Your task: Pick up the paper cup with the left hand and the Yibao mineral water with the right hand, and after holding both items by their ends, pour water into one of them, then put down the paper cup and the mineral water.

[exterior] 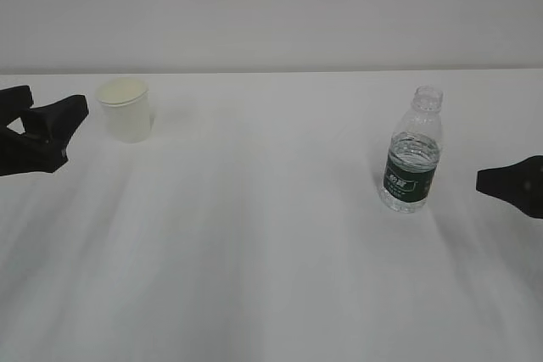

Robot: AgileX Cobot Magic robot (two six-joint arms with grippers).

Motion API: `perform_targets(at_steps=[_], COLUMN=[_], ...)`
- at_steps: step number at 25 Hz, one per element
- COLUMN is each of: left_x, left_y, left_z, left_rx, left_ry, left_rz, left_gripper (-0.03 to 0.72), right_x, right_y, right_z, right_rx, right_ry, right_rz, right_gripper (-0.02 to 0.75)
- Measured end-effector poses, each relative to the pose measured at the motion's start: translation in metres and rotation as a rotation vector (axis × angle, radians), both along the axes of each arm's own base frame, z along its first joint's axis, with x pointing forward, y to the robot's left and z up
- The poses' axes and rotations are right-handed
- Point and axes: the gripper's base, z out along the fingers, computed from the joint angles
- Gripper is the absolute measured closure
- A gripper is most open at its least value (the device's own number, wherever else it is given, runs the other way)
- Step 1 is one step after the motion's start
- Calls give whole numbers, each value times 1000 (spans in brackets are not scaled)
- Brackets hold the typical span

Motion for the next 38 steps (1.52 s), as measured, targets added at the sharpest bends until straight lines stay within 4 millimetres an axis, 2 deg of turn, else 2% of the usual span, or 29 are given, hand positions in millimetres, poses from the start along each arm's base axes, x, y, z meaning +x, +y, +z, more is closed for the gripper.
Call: perform_targets(at_steps=[33, 38], left_x=[0, 0], left_y=[0, 0], left_z=[0, 0], left_rx=[1, 1], left_ry=[0, -2], left_rz=[-2, -2], left_gripper=[207, 211], right_x=[-2, 3], right_y=[3, 1], right_z=[0, 5], right_rx=[27, 33], right_ry=[14, 41], right_rz=[25, 26], right_gripper=[146, 146])
